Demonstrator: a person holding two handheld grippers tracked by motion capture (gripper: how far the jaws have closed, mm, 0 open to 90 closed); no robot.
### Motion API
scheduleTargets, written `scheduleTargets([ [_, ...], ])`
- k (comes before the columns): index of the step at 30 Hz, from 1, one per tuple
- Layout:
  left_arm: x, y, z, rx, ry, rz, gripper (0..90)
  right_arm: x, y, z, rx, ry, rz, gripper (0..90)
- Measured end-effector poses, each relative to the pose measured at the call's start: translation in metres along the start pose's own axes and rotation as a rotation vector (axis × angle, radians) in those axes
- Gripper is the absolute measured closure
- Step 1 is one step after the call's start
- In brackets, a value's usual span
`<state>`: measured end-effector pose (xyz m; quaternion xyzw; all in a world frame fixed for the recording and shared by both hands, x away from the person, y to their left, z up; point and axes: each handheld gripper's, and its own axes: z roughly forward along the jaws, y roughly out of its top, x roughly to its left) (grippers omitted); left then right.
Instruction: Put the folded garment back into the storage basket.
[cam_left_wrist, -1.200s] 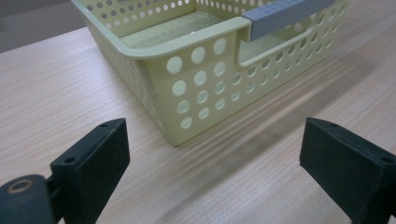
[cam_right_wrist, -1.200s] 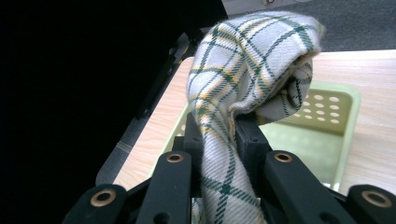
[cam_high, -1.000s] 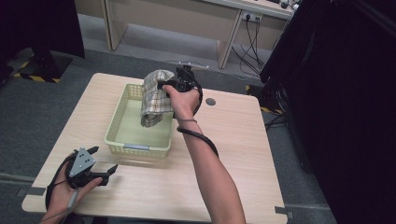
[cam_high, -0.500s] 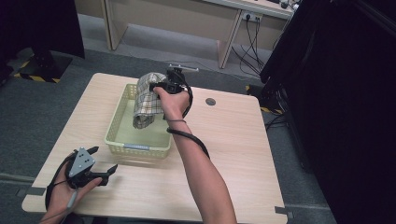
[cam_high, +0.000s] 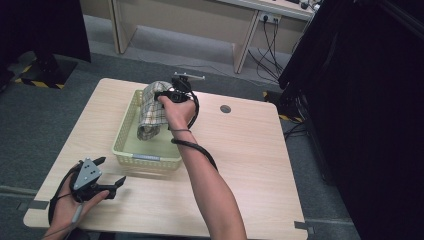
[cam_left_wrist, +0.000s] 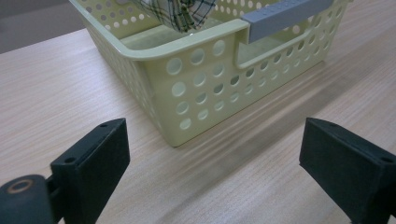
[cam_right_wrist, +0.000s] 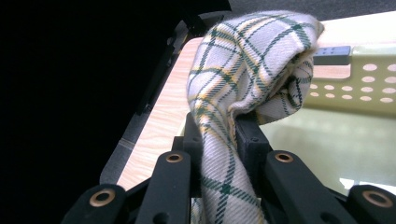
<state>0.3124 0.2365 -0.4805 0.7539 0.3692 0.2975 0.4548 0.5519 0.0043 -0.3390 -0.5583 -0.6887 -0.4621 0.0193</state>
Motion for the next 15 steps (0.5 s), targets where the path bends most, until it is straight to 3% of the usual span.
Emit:
scheduleTargets([
  [15, 0.000, 0.000, 0.000, 0.001, 0.000, 0.003, 8.0, 0.003, -0.004, 0.012, 0.002, -0.003, 0.017, 77.6],
])
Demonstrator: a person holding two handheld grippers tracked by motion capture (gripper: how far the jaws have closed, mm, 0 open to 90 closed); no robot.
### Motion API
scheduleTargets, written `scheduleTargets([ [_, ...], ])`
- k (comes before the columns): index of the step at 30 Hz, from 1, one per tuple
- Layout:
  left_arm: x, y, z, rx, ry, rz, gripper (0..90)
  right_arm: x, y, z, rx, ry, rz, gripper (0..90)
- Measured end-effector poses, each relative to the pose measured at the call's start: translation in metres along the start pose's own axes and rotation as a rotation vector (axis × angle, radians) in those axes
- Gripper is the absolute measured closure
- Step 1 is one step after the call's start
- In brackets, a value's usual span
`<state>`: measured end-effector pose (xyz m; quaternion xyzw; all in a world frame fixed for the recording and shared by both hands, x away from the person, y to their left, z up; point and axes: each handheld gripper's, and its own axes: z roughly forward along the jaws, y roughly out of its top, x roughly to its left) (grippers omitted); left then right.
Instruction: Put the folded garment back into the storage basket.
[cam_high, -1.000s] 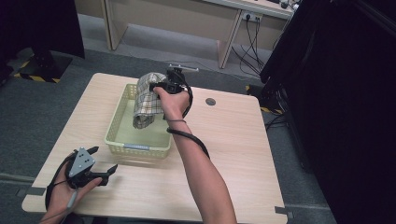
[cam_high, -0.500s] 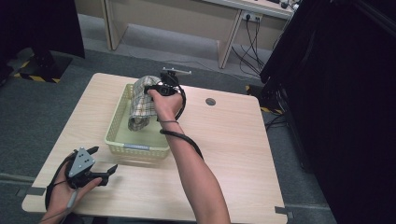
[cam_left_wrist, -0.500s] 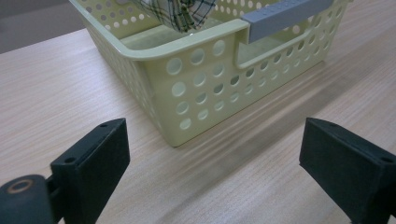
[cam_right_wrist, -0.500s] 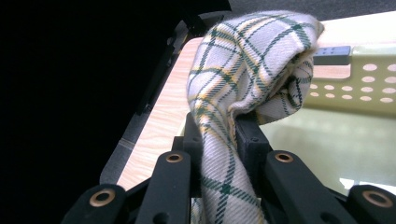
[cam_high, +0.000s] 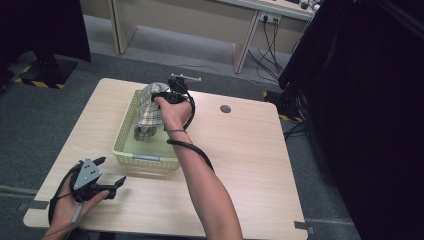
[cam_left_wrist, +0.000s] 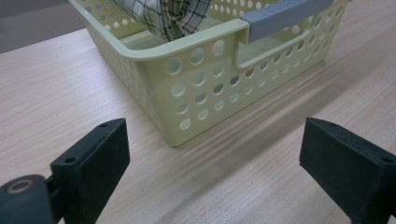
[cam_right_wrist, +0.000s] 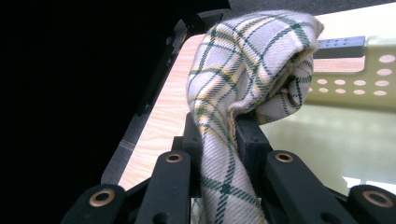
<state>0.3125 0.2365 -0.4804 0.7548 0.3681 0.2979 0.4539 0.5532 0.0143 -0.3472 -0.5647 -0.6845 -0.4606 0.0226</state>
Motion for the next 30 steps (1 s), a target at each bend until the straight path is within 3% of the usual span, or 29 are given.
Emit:
scheduleTargets([
  [30, 0.000, 0.000, 0.000, -0.001, -0.003, 0.001, 8.1, 0.004, -0.007, 0.013, -0.001, -0.004, 0.020, 77.2],
])
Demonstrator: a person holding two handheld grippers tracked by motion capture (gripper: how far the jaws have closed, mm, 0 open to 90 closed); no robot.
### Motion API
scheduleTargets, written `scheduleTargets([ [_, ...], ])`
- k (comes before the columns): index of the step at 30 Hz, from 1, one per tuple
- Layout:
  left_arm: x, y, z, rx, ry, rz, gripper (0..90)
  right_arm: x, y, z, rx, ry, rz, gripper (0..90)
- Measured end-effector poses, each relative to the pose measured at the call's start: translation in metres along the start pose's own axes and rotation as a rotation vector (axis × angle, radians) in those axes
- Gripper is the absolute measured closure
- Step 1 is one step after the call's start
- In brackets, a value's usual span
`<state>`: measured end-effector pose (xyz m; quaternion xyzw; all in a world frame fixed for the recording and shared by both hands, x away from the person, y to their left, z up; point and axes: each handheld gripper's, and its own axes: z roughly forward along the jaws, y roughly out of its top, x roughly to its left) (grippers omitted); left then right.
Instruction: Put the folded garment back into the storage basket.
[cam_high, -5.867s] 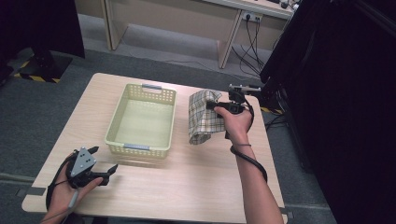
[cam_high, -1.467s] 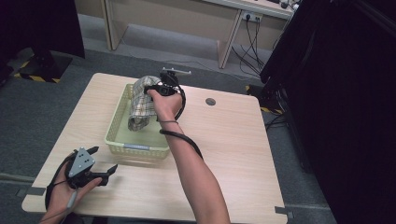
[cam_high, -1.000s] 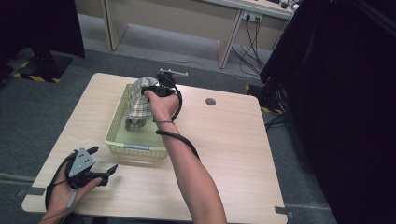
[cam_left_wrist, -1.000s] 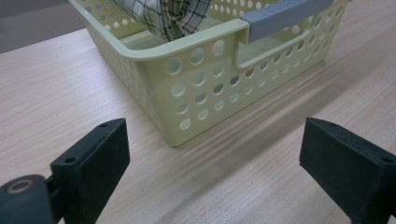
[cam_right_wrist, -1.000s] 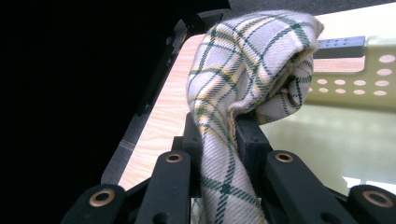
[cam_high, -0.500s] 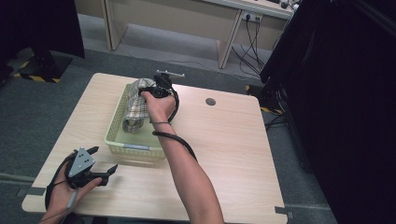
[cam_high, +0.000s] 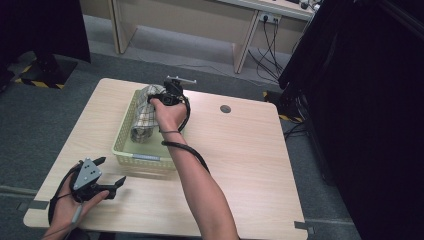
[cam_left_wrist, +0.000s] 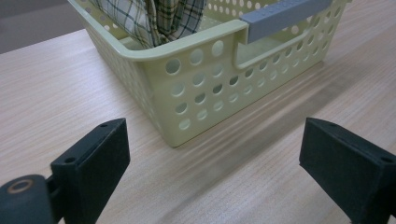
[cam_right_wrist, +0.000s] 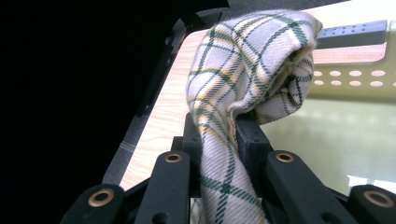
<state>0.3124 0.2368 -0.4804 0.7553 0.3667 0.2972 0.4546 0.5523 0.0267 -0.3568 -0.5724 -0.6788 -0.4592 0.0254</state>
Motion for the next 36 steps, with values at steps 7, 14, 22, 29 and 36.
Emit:
scheduleTargets([
  [7, 0.000, 0.000, 0.000, 0.000, -0.001, -0.002, 8.1, -0.001, -0.002, 0.003, -0.002, -0.005, 0.010, 77.0],
  [14, 0.000, 0.000, 0.000, -0.003, -0.001, -0.004, 8.1, 0.000, -0.003, 0.007, -0.002, -0.011, 0.010, 77.0],
  [22, 0.000, 0.000, 0.000, -0.002, -0.003, -0.002, 8.1, 0.002, -0.006, 0.012, -0.001, -0.020, 0.009, 76.8],
  [29, 0.000, 0.000, 0.000, -0.002, -0.003, -0.002, 8.1, 0.001, -0.007, 0.014, 0.004, -0.024, 0.012, 76.7],
  [36, 0.000, 0.000, 0.000, -0.002, -0.004, -0.001, 8.2, 0.002, -0.010, 0.019, 0.009, -0.028, 0.011, 76.5],
])
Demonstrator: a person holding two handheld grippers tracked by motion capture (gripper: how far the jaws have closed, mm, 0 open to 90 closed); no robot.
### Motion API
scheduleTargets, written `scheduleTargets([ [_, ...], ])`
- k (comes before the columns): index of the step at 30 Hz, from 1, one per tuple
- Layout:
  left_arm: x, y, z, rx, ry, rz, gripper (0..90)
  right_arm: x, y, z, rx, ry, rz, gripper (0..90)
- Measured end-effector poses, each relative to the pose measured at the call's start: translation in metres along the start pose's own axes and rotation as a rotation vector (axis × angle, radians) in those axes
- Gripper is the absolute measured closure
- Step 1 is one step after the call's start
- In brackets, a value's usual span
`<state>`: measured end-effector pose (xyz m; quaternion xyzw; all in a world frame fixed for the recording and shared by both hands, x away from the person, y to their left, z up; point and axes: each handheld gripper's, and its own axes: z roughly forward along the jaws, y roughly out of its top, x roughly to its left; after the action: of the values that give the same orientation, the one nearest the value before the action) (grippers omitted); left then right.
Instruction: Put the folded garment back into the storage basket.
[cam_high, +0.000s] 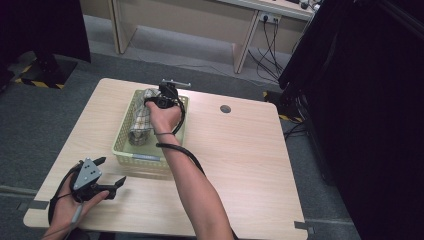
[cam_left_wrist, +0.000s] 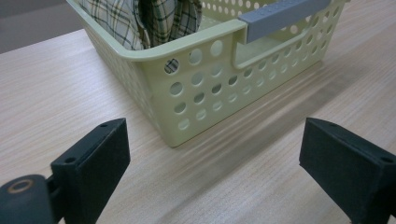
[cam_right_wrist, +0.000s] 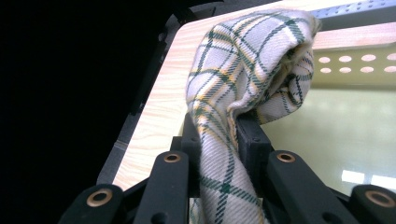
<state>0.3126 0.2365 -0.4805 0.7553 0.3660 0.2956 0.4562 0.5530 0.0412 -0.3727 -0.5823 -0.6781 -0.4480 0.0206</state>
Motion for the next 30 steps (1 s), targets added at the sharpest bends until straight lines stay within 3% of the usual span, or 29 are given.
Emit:
scheduleTargets([
  [30, 0.000, 0.000, 0.000, -0.001, -0.003, -0.001, 8.2, -0.005, -0.012, 0.015, 0.034, -0.032, 0.007, 75.4],
])
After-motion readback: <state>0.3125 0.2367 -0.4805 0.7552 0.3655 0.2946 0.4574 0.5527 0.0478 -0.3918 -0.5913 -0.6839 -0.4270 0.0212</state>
